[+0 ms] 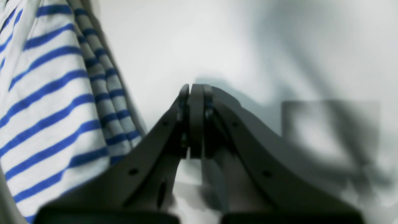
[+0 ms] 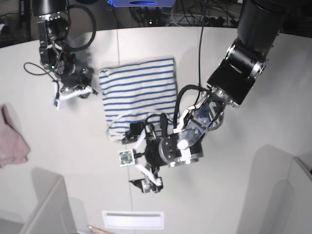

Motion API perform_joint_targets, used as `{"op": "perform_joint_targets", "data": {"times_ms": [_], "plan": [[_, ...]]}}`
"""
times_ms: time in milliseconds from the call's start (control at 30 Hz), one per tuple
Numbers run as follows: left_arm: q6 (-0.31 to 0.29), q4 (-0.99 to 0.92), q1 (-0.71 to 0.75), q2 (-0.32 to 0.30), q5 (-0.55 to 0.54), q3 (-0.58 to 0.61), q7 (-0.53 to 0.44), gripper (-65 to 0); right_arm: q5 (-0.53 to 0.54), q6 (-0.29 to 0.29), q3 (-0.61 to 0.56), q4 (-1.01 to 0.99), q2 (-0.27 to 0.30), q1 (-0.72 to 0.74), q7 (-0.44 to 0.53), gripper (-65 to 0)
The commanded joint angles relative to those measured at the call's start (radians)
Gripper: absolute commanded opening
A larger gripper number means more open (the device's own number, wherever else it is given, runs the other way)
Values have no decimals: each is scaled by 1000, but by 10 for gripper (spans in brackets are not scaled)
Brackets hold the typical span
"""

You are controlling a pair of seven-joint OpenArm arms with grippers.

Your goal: Fold the T-shirt properly

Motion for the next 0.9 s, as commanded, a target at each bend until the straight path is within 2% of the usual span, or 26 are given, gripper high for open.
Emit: {"op": "perform_joint_targets", "data": {"times_ms": [0,100,200,233,333,400,433,600,700,867], "plan": [[6,45,1,-19,5,-16,-4,0,-20,-6,3,26,12,-6,24,-650],[7,151,83,-63,5,-50,-4,0,-142,-6,3,87,9,-50,63,-650],[9,293,221,-102,14,-185,-4,0,-307,-6,-3,199,3,-128,101,-650],[9,335,275,-112,14,-237,-4,-31,-353,-6,-4,228,3,-153,119,-650],[9,459,441,-135,16,-411,-4,-327,-502,-3,-6,301,3,-233,202,-650],[9,490,542,-146,16,-520,-4,-579,-608,-1,-6,311,5,-288,279,-650],[9,490,585,-154,16,-569,-7,-650,-656,-1,-6,311,5,-309,326,-650],[6,490,797,-160,6,-825,-41,-650,-826,0,-6,308,5,-448,583,-650],[6,482,943,-158,6,-957,-259,-650,-872,0,-6,305,3,-547,747,-650],[6,393,1217,-149,5,-1132,-787,-650,-886,0,-4,299,3,-716,891,-650]]}}
